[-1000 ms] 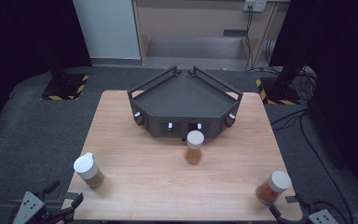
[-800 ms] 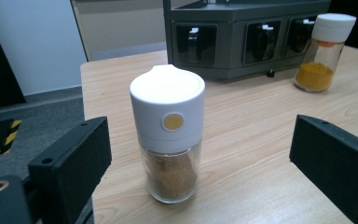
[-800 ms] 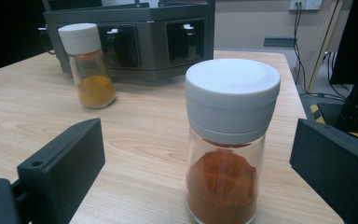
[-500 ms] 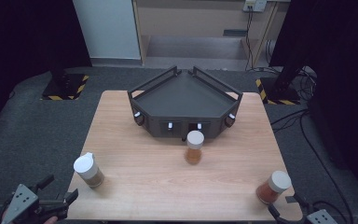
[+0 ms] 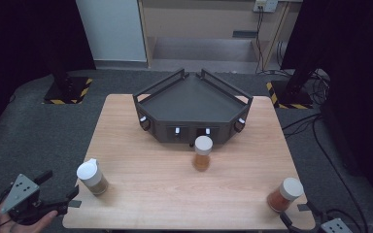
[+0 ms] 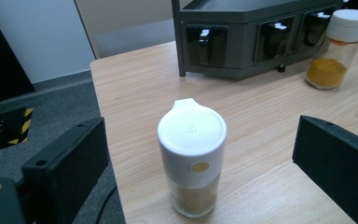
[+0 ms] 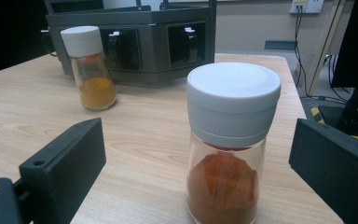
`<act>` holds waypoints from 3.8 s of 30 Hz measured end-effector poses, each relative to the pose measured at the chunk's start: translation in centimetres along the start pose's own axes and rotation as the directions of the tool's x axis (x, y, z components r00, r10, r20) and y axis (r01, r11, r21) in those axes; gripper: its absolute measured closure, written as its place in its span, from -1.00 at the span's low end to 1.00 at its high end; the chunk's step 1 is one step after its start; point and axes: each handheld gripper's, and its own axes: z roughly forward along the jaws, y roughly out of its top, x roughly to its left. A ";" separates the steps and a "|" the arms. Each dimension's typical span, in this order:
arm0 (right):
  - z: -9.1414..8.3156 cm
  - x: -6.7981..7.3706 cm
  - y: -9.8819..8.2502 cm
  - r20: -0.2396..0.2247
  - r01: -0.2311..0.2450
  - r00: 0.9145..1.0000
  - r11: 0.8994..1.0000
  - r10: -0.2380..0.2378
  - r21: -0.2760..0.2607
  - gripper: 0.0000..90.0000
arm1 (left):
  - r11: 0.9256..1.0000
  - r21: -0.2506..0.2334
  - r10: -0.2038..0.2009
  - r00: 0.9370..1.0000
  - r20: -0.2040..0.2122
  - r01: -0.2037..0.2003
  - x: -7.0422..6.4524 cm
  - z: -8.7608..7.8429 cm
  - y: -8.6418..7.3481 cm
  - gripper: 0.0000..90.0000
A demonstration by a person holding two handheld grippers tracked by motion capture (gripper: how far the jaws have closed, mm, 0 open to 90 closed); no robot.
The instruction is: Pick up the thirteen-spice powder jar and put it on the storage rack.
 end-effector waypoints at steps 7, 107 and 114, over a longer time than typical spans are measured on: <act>0.0 0.0 0.0 -0.001 0.003 1.000 1.000 -0.003 -0.002 -0.91 | 0.999 0.033 -0.020 1.000 -0.011 0.020 0.2 0.6 1.4 -0.96; 0.1 -0.1 -0.2 0.006 -0.009 1.000 1.000 0.009 -0.016 -0.89 | 0.977 0.169 0.088 0.968 0.234 -0.130 1.8 11.1 7.1 -0.35; 0.1 -0.2 -0.2 0.000 -0.008 1.000 1.000 0.008 -0.016 -0.89 | 0.972 0.150 0.117 0.924 0.364 -0.182 2.3 13.0 10.3 -0.35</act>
